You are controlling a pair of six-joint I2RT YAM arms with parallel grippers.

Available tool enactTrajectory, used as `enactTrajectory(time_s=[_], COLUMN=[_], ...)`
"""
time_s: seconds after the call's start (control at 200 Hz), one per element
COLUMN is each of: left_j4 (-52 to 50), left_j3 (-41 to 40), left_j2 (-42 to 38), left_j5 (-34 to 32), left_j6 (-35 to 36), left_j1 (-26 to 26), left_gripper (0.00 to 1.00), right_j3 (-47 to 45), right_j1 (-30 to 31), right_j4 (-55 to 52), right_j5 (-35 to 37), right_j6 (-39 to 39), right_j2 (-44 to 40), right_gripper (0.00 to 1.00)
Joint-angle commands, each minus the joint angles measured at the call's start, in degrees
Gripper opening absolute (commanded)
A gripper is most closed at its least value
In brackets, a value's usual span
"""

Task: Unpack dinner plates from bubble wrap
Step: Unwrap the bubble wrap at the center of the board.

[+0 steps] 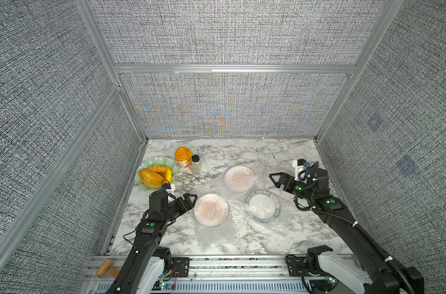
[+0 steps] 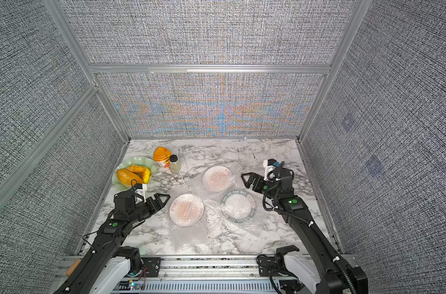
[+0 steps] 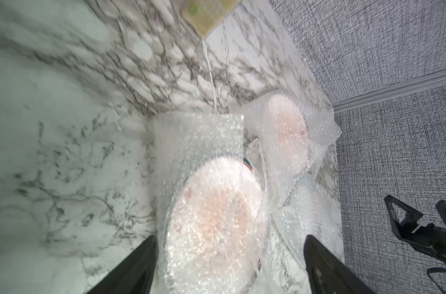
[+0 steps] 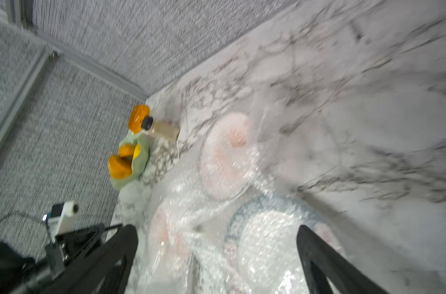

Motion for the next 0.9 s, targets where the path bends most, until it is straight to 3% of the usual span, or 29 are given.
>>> enactTrajectory(time_s=[0.0,0.11,0.32,0.48,0.625,0.895], left_j4=[-0.37,1.79,6.54,9.81,11.40,12.26], left_j3=[-1.35,-3.04,-4.74,-5.35,-5.14,-6.32], left_j2=[1.32,2.42,7.33,12.82,16.59,18.01], left_j5=[-0.40,-0.04,4.11,3.93,5.20,4.33], left_j6=[-2.94,-2.69,-1.45,-1.62,-1.01,-0.49], left_j1=[-0.97,-1.08,-1.37,-3.17,-4.03,-4.36], left_gripper=[0.90,0.90,0.90,0.77,0.72,0.53], right_j3=[0.37,1.19,0.13,3.86,8.96,20.86], right_j1=[9.17,21.22,35.23,38.32,39.62,42.07], right_j4=[-3.16,-2.79,3.23,7.23,6.68,-3.26], right_j5=[3.92,10.07,15.48,16.12,16.73,22.15], right_j6=[-0.01,1.46,6.48,7.48,6.55,2.88], right_j2=[1.98,6.33,14.88,23.22,29.74,38.65], right_gripper=[0.99,0.99,0.99,0.98,0.96,0.85])
